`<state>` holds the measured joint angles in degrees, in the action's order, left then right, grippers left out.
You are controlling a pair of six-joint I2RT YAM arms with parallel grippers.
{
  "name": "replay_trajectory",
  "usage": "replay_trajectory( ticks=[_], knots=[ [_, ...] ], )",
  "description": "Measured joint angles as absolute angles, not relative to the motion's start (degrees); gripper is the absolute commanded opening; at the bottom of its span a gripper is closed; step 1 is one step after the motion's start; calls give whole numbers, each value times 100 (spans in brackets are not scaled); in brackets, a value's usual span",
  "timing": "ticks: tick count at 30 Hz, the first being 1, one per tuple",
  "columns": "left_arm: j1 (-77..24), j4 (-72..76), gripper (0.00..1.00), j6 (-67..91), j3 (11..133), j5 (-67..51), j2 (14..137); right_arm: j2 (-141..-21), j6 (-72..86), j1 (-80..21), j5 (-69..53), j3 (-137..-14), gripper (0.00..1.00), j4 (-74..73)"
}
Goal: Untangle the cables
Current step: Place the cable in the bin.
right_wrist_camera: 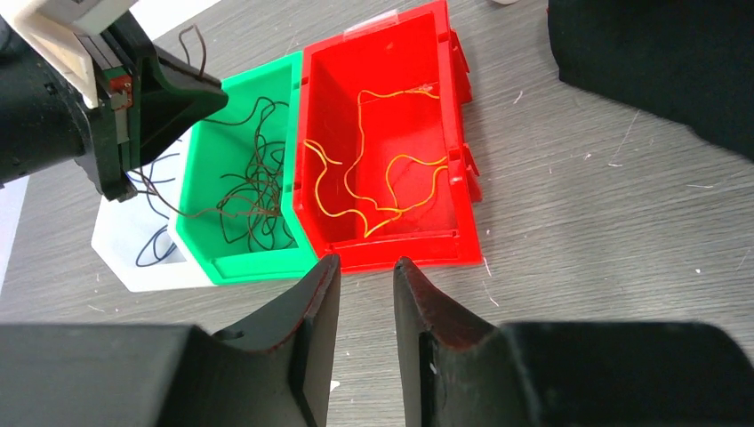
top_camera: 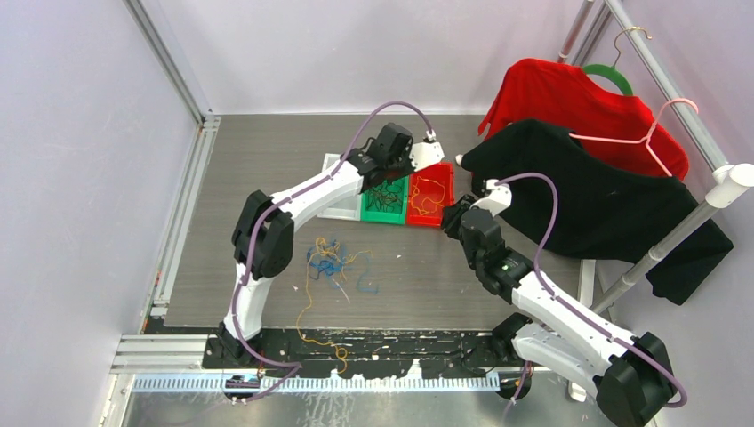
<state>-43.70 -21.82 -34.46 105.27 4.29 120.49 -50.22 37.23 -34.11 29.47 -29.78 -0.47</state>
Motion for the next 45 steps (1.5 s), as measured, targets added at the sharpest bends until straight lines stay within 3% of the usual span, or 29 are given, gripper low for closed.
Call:
replay_trajectory(
  ticks=[3,9,10,13,14,16,26,32,40,45],
  knots=[
    [-4274,-2440,0,-3153,10604,495,12119,-5013,3752,-3400,2945,-2971,34,-51],
    [-4007,-3181,46,-2475,11546,-115,12575,-5006,3760,-3400,2950,-2969,34,-56],
    [-3951,-3354,62,-2375,11799,-301,12663,-4998,3760,-3393,2950,-2969,33,-60],
    [-3868,-3837,90,-2235,12328,-707,12766,-4974,3758,-3382,2954,-2969,34,-73],
    [-3839,-3977,97,-2226,12481,-812,12781,-4974,3758,-3378,2954,-2969,34,-80],
    [-3800,-4381,99,-2145,12842,-1020,12803,-4974,3754,-3371,2952,-2969,33,-110],
    [-3446,-5795,95,-2357,13218,-1872,12617,-4906,3680,-3363,2943,-2985,34,-250],
    [-2862,-6283,73,-2738,12831,-2202,12086,-4910,3656,-3363,2917,-3033,33,-309],
    [-2961,-5848,58,-2904,12049,-2296,11852,-4910,3656,-3363,2882,-3044,31,-316],
    [-3144,-5579,29,-3157,12103,-2154,12248,-4910,3656,-3363,2862,-3044,28,-340]
  ],
)
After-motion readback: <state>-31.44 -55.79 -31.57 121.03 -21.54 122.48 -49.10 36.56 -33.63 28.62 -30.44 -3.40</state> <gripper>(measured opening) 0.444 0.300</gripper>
